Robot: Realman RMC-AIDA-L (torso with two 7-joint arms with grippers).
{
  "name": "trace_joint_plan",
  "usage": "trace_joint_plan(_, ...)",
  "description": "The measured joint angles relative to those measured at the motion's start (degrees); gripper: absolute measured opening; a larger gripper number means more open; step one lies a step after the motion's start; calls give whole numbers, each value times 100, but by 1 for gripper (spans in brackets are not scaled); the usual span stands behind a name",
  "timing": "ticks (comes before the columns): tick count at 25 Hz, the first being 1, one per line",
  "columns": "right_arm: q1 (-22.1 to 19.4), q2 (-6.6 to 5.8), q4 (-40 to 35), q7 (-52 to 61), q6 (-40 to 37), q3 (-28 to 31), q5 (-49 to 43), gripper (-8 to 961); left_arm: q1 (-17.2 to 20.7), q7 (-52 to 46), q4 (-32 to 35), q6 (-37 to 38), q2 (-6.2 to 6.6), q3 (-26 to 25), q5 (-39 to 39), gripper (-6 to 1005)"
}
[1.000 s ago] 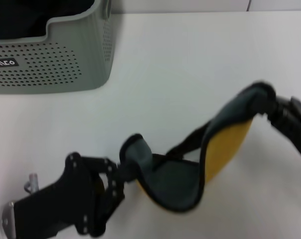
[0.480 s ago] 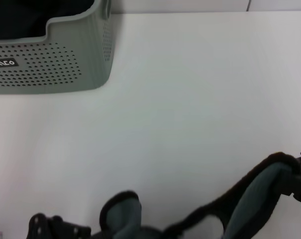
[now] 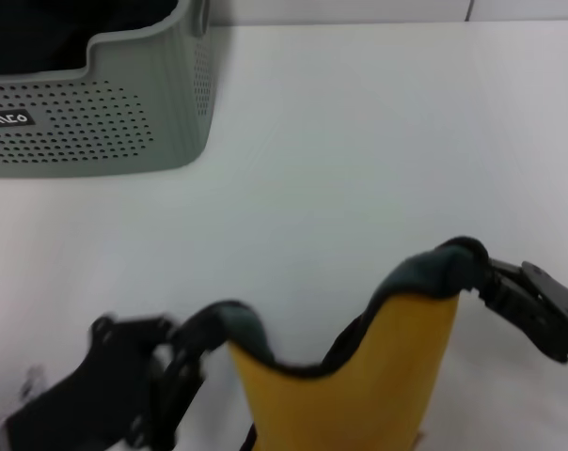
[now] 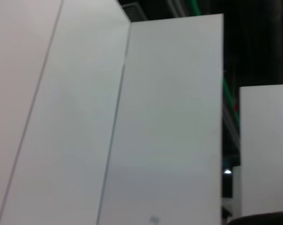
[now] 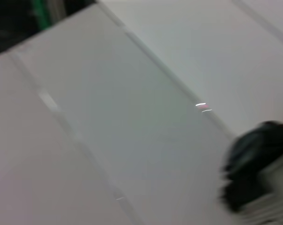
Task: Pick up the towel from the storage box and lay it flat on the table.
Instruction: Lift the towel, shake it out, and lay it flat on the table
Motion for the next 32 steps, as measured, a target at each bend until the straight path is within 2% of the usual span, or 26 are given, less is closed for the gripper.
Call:
trace_joint_plan(3, -100, 4, -15, 34, 446, -5, 351, 7, -721, 211, -641, -344, -73, -82, -41, 7)
trace_joint_plan(7, -130, 2, -32, 63, 949, -21, 785, 7, -1130, 193, -652, -1049, -125, -83, -354, 7)
trace_joint_plan(12, -44, 0, -224, 151, 1650, -57, 1407, 6, -1327, 193, -639, -1509, -134, -84, -933, 6)
trace_joint_plan(21, 370, 0, -561, 373, 2795, -85, 1573, 6, -1404, 255, -42, -2251, -127, -83, -1225, 6)
trace_joint_plan(29, 605, 0, -612, 244, 3185, -66, 2087, 6, -1694, 470, 86, -2752, -135, -63, -1877, 6)
trace_joint_plan(32, 647, -3, -619, 200, 3038, -55, 2089, 6, -1716, 402, 98, -2563, -130, -41, -1956, 6)
